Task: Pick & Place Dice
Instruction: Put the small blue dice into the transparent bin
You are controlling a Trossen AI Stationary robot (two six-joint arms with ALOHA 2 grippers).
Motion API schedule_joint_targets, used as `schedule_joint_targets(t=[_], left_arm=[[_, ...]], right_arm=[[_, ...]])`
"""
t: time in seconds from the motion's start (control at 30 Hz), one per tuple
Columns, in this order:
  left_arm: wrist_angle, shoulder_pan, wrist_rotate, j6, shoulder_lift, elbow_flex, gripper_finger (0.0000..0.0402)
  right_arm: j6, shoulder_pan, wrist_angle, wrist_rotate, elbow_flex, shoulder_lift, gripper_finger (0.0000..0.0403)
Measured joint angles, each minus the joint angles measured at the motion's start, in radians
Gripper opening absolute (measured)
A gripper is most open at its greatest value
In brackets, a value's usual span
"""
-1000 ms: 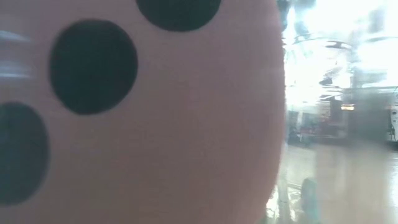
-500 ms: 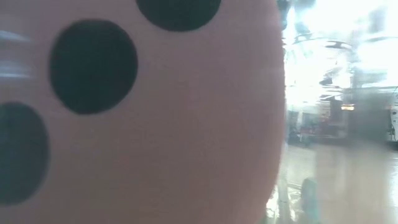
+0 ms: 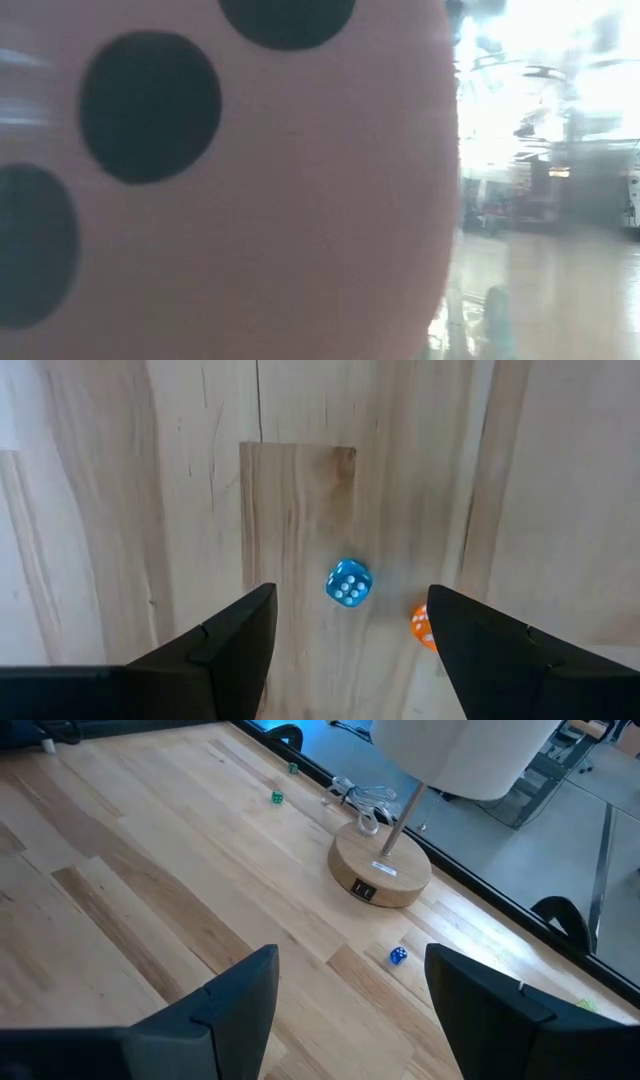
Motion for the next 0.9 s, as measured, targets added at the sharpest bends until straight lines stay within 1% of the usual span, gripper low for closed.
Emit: schedule_joint_targets(t=[0.27, 0.6, 0.8, 0.9], left_arm=[[0.002, 0.0, -0.006, -0.003, 0.011, -0.004, 0.025], [0.078, 0.001, -0.008, -0.003, 0.011, -0.045, 0.025], [0.08, 0.008, -0.006, -0.01, 0.011, -0.055, 0.025], [0.083, 0.016, -0.006, -0.01, 0.011, -0.06, 0.0242]], right_arm=[[0.0, 0.0, 0.002, 0.0, 0.0, 0.0, 0.0243], [0.0, 0.0, 0.007, 0.0, 0.0, 0.0, 0.0243], [0.0, 0.0, 0.009, 0.0, 0.0, 0.0, 0.0243], [0.0, 0.0, 0.01, 0.0, 0.0, 0.0, 0.0243]])
